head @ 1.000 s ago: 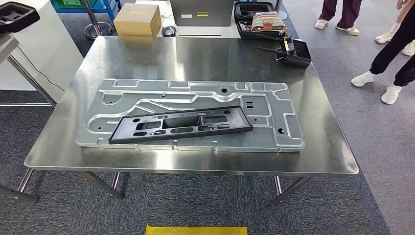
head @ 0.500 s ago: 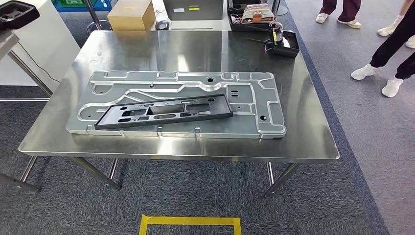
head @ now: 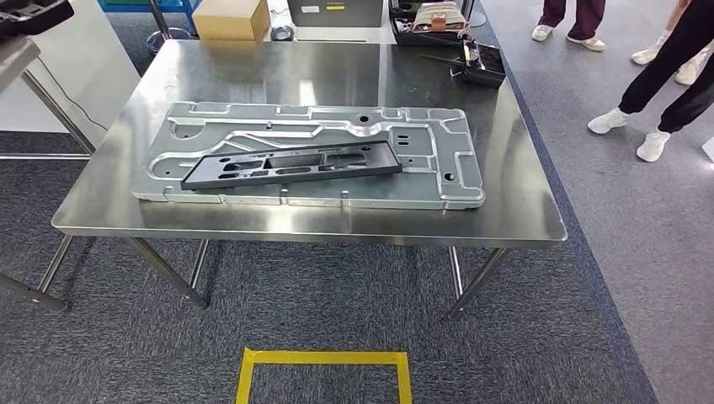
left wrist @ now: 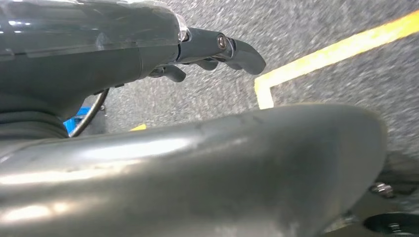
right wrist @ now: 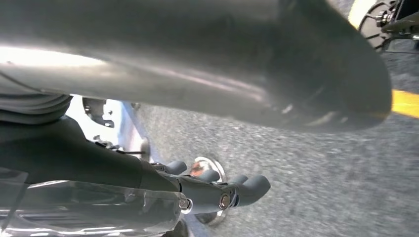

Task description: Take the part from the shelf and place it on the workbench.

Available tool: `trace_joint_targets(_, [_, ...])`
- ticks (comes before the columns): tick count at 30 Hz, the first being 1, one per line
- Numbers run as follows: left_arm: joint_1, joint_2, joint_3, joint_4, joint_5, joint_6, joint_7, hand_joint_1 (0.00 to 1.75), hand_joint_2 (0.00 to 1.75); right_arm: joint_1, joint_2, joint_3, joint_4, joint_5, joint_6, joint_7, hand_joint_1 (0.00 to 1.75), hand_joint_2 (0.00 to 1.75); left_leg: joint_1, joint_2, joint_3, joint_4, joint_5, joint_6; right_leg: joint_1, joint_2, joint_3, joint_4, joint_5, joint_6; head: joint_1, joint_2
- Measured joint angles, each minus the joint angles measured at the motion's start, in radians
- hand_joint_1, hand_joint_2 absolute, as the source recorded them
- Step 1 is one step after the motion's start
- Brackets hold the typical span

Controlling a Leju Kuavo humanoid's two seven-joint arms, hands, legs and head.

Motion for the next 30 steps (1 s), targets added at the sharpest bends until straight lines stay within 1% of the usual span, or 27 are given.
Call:
trace_joint_targets(1, [0.000,0.000,0.000,0.000,0.000,0.000,0.000,0.00,0.00,0.000,0.000,0.000,0.000,0.000,-0.001,-0.002,0.00,0.00,0.002,0.000,-0.015,0.010,0.005,-0.005,-0.003,0.000,0.051,-0.064,0.019,0.002,0.000,0.000])
trace_joint_targets(2, [0.000,0.000,0.000,0.000,0.000,0.001,-0.001,0.00,0.00,-0.001,0.000,0.000,0.000,-0.002,-0.002,-0.005,0.00,0.00,0.003,0.000,-0.029,0.021,0.009,-0.010,-0.003,0.001,0.104,-0.139,0.021,0.002,0.000,0.000])
trace_joint_targets(3, [0.000,0.000,0.000,0.000,-0.001,0.002,-0.003,0.00,0.00,-0.002,0.000,-0.001,0.000,-0.007,-0.003,-0.008,0.00,0.00,0.002,0.000,-0.038,0.030,0.012,-0.016,-0.001,0.001,0.143,-0.201,0.011,-0.003,0.000,0.000])
trace_joint_targets(4, [0.000,0.000,0.000,-0.001,-0.002,0.003,-0.004,0.00,0.00,-0.003,0.000,-0.002,0.000,-0.013,-0.004,-0.011,0.00,0.00,0.001,0.000,-0.044,0.036,0.016,-0.022,0.001,0.002,0.166,-0.241,-0.003,-0.010,0.000,0.000])
trace_joint_targets(6, [0.001,0.000,0.000,-0.001,-0.005,0.003,-0.006,0.00,0.00,-0.003,0.000,-0.006,0.000,-0.026,-0.005,-0.013,0.00,0.00,0.002,0.001,-0.049,0.039,0.026,-0.036,0.005,0.003,0.166,-0.258,-0.006,-0.029,0.000,0.000])
trace_joint_targets(7, [0.001,0.000,0.000,-0.001,-0.007,0.002,-0.006,0.00,0.00,-0.003,0.000,-0.010,0.000,-0.031,-0.004,-0.013,0.00,0.00,0.004,0.000,-0.053,0.043,0.021,-0.043,0.005,0.003,0.161,-0.259,0.001,-0.039,0.000,0.000])
trace_joint_targets(8, [0.002,0.000,0.000,-0.001,-0.010,0.002,-0.006,0.00,0.00,-0.003,0.000,-0.015,0.000,-0.037,-0.004,-0.012,0.00,0.00,0.005,-0.001,-0.061,0.060,0.001,-0.048,0.004,0.003,0.154,-0.260,0.010,-0.048,0.000,0.000])
trace_joint_targets(10, [0.004,0.000,0.000,-0.001,-0.017,-0.001,-0.006,0.00,0.00,-0.003,0.001,-0.024,0.000,-0.045,-0.004,-0.010,0.00,0.00,0.008,-0.003,-0.094,0.151,-0.084,-0.057,0.004,0.007,0.133,-0.262,0.030,-0.061,0.000,0.000])
trace_joint_targets(11, [0.004,0.000,0.000,-0.001,-0.019,-0.003,-0.005,0.00,0.00,-0.002,0.001,-0.028,0.000,-0.048,-0.005,-0.009,0.00,0.00,0.009,-0.004,-0.114,0.216,-0.128,-0.060,0.006,0.011,0.121,-0.261,0.039,-0.064,0.000,0.000])
trace_joint_targets(12, [0.004,0.000,0.000,-0.001,-0.021,-0.004,-0.003,0.00,0.00,-0.002,0.001,-0.031,0.000,-0.049,-0.005,-0.008,0.00,0.00,0.009,-0.004,-0.128,0.276,-0.157,-0.061,0.007,0.016,0.108,-0.259,0.048,-0.064,0.000,0.000])
trace_joint_targets(13, [0.004,0.000,0.000,-0.001,-0.022,-0.005,-0.002,0.00,0.00,-0.001,0.001,-0.032,0.000,-0.049,-0.005,-0.008,0.00,0.00,0.009,-0.005,-0.129,0.312,-0.164,-0.061,0.009,0.022,0.095,-0.257,0.057,-0.064,0.000,0.000])
trace_joint_targets(14, [0.004,0.000,0.000,-0.001,-0.022,-0.006,0.000,0.00,0.00,0.000,0.001,-0.034,0.000,-0.049,-0.005,-0.008,0.00,0.00,0.008,-0.006,-0.113,0.312,-0.151,-0.058,0.010,0.031,0.083,-0.255,0.065,-0.062,0.000,0.000])
trace_joint_targets(15, [0.005,0.000,0.000,-0.001,-0.022,-0.006,0.001,0.00,0.00,0.000,0.002,-0.034,0.000,-0.048,-0.005,-0.008,0.00,0.00,0.008,-0.011,-0.077,0.273,-0.124,-0.054,0.011,0.041,0.071,-0.252,0.073,-0.060,0.000,0.000])
trace_joint_targets(16, [0.005,0.000,0.000,-0.001,-0.021,-0.006,0.001,0.00,0.00,0.000,0.002,-0.034,0.000,-0.046,-0.005,-0.008,0.00,0.00,0.008,-0.025,-0.027,0.204,-0.097,-0.047,0.011,0.052,0.062,-0.250,0.080,-0.058,0.000,0.000])
trace_joint_targets(17, [0.005,0.001,0.000,-0.001,-0.021,-0.006,0.001,0.00,0.00,-0.001,0.003,-0.034,0.000,-0.045,-0.005,-0.008,0.00,0.00,0.007,-0.046,0.026,0.126,-0.083,-0.039,0.013,0.062,0.054,-0.249,0.087,-0.055,0.000,0.000])
trace_joint_targets(18, [0.006,0.002,0.000,-0.001,-0.021,-0.005,0.001,0.00,0.00,-0.002,0.004,-0.034,0.000,-0.042,-0.005,-0.008,0.00,0.00,0.007,-0.066,0.066,0.063,-0.079,-0.033,0.013,0.072,0.048,-0.248,0.095,-0.051,0.000,0.000])
trace_joint_targets(19, [0.006,0.003,0.000,-0.001,-0.020,-0.005,0.001,0.00,0.00,-0.002,0.005,-0.034,0.000,-0.040,-0.005,-0.008,0.00,0.00,0.006,-0.079,0.088,0.022,-0.082,-0.027,0.012,0.081,0.042,-0.248,0.102,-0.045,0.000,0.000])
trace_joint_targets(21, [0.007,0.003,0.000,-0.001,-0.019,-0.004,0.001,0.00,0.00,0.000,0.006,-0.034,0.000,-0.036,-0.005,-0.008,0.00,0.00,0.003,-0.070,0.093,0.000,-0.082,-0.020,0.010,0.102,0.035,-0.251,0.119,-0.030,0.000,0.000])
trace_joint_targets(22, [0.007,0.003,0.000,-0.001,-0.019,-0.004,0.002,0.00,0.00,0.002,0.005,-0.035,0.000,-0.034,-0.005,-0.008,0.00,0.00,0.004,-0.057,0.090,-0.005,-0.075,-0.014,0.010,0.103,0.030,-0.250,0.121,-0.024,0.000,0.000])
trace_joint_targets(23, [0.006,0.002,0.000,-0.001,-0.019,-0.004,0.002,0.00,0.00,0.004,0.005,-0.035,0.000,-0.032,-0.005,-0.008,0.00,0.00,0.006,-0.044,0.086,-0.011,-0.066,-0.006,0.012,0.091,0.022,-0.238,0.110,-0.020,0.000,0.000])
trace_joint_targets(24, [0.006,0.002,0.001,-0.001,-0.020,-0.004,0.002,0.00,0.00,0.004,0.004,-0.035,0.000,-0.031,-0.006,-0.008,0.00,0.00,0.008,-0.030,0.080,-0.018,-0.055,0.001,0.013,0.070,0.005,-0.206,0.082,-0.016,0.000,0.000])
trace_joint_targets(25, [0.006,0.002,0.001,-0.001,-0.020,-0.005,0.001,0.00,0.00,0.003,0.004,-0.035,0.000,-0.031,-0.006,-0.008,0.00,0.00,0.007,-0.016,0.072,-0.020,-0.047,0.006,0.011,0.045,-0.017,-0.153,0.042,-0.014,0.000,0.000])
trace_joint_targets(26, [0.008,0.001,0.001,-0.001,-0.021,-0.005,0.001,0.00,0.00,0.002,0.004,-0.035,0.000,-0.031,-0.006,-0.007,0.00,0.00,0.006,-0.003,0.062,-0.020,-0.041,0.010,0.010,0.024,-0.042,-0.086,-0.002,-0.010,0.000,0.000])
trace_joint_targets(27, [0.010,0.001,0.001,-0.001,-0.022,-0.006,0.001,0.00,0.00,0.002,0.004,-0.035,0.000,-0.031,-0.006,-0.007,0.00,0.00,0.004,0.012,0.052,-0.017,-0.036,0.011,0.007,0.015,-0.063,-0.022,-0.037,-0.006,0.000,0.000])
trace_joint_targets(28, [0.011,0.001,0.001,-0.001,-0.022,-0.006,0.000,0.00,0.00,0.003,0.004,-0.035,0.000,-0.031,-0.007,-0.007,0.00,0.00,0.003,0.027,0.043,-0.013,-0.032,0.010,0.005,0.010,-0.069,0.017,-0.055,-0.001,0.000,0.000])
trace_joint_targets(29, [0.013,0.001,0.001,-0.001,-0.022,-0.006,0.000,0.00,0.00,0.003,0.004,-0.036,0.000,-0.031,-0.008,-0.007,0.00,0.00,0.003,0.042,0.034,-0.008,-0.029,0.009,0.002,0.005,-0.056,0.021,-0.055,0.004,0.000,0.000])
trace_joint_targets(30, [0.013,0.001,0.001,-0.001,-0.023,-0.007,0.000,0.00,0.00,0.003,0.004,-0.036,0.000,-0.031,-0.009,-0.008,0.00,0.00,0.003,0.052,0.025,-0.002,-0.026,0.006,0.000,0.001,-0.022,-0.016,-0.039,0.007,0.000,0.000])
